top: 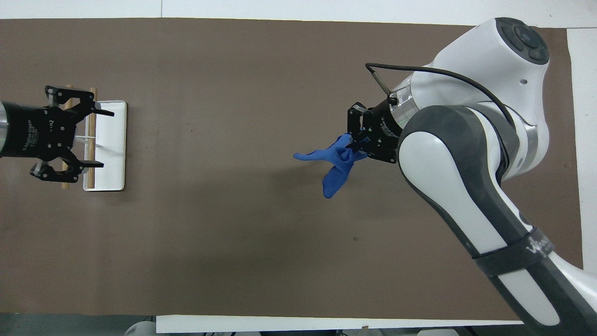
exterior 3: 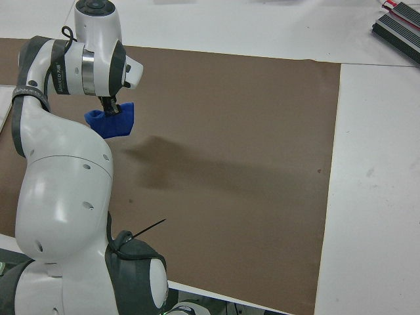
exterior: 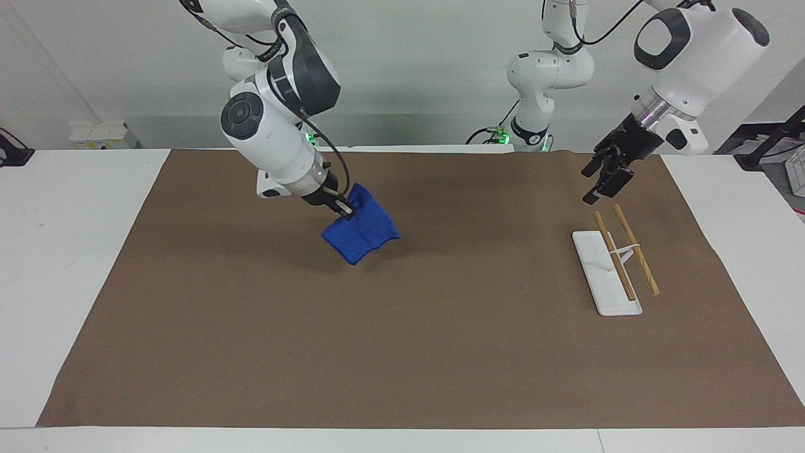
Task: Right arm passes towel to left arm to hang
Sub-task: 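Lift the towel with the right gripper while the left gripper reaches forward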
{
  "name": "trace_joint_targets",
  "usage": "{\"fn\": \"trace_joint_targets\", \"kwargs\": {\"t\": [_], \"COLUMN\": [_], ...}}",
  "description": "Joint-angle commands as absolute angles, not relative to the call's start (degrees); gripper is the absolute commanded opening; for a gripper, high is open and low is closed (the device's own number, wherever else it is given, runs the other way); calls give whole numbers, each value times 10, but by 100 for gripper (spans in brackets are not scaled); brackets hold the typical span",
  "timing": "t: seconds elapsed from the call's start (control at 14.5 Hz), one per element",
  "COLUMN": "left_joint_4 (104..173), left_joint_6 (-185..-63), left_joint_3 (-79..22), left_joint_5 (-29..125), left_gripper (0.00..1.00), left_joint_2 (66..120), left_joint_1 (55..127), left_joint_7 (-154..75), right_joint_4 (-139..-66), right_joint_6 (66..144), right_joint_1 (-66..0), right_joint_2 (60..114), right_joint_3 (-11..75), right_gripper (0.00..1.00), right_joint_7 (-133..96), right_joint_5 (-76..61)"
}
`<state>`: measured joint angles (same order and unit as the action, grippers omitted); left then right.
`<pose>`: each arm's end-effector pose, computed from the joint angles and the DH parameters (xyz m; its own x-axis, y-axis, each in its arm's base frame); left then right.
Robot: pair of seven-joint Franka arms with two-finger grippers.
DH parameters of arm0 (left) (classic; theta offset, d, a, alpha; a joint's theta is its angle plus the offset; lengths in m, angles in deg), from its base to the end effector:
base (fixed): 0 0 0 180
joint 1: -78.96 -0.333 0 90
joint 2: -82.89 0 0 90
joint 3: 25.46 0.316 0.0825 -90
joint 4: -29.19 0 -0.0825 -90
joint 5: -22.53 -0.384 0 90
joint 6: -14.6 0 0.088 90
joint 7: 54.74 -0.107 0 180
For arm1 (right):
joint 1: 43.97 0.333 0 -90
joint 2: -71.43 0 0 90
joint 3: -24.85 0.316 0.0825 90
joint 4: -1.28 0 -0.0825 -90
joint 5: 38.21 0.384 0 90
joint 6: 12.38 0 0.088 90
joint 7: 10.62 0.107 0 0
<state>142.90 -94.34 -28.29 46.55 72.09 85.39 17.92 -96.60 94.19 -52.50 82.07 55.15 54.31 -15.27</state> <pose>0.5031 -0.1137 0.5621 0.3513 0.8695 -0.3472 0.9342 -0.3013 0.1908 0.5648 0.2366 0.4979 0.6028 -0.6715 -0.4310 -0.7828 -0.6023 -0.1565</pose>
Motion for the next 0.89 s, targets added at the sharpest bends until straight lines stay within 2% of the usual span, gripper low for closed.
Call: {"fn": "trace_joint_targets", "kwargs": {"t": [0.0,0.28,0.48,0.83], "left_joint_4": [1479,1506,1517,1524], "left_joint_6": [-996,-1046,-1067,-1070], "left_joint_3": [-277,-279,-279,-279], "left_joint_5": [524,564,590,597], "left_gripper": [99,92,85,81], "left_joint_2": [701,703,707,710], "left_joint_1": [875,933,939,947], "left_joint_7": [243,266,269,270], "right_joint_4": [-951,-951,-951,-951], "right_joint_6": [1008,1113,1184,1202], "right_joint_1": [-535,-528,-527,-519], "right_joint_2": [836,850,865,872], "right_joint_3": [619,692,743,754], "right_gripper": [0,0,0,0], "right_joint_7": [628,676,722,731], "right_joint_5": [-117,-55,-56,-56]}}
